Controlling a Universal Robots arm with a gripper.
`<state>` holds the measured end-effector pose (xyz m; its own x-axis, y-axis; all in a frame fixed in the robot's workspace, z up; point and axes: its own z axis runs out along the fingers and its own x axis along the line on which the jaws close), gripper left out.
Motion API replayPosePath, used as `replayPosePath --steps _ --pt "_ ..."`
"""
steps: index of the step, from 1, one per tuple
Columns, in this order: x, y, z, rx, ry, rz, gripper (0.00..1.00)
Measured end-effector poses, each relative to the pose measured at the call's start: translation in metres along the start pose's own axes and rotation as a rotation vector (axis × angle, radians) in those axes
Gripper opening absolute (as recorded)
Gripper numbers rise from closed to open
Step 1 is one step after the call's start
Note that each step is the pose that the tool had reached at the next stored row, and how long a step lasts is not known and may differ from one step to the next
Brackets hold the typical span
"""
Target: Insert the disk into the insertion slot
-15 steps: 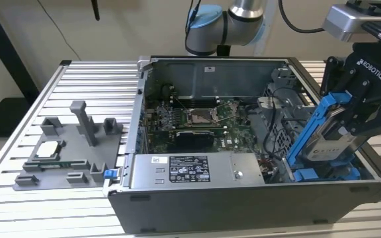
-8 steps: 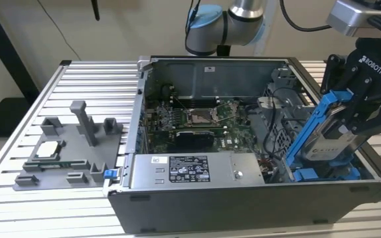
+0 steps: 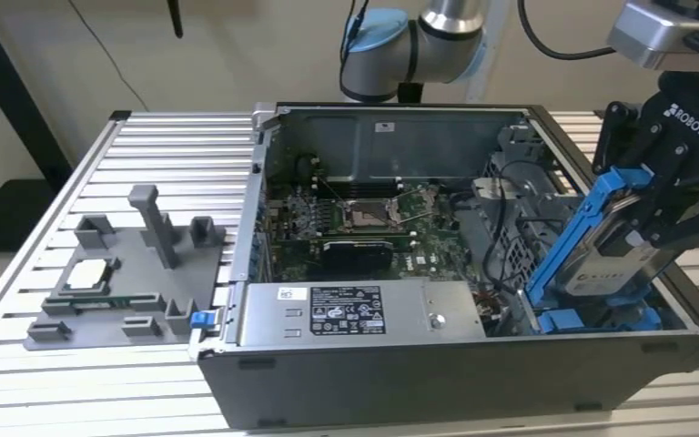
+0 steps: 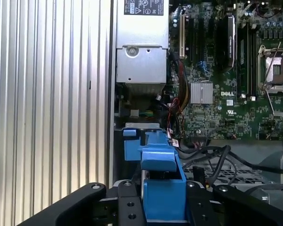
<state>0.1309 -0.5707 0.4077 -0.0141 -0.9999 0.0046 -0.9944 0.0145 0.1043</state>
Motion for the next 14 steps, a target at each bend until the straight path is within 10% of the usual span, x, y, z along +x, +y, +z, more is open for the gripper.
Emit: replayPosePath --steps 14 --pt "0.0 -0.0001 -0.0001 -0.0155 -0.0007 0.0 0.0"
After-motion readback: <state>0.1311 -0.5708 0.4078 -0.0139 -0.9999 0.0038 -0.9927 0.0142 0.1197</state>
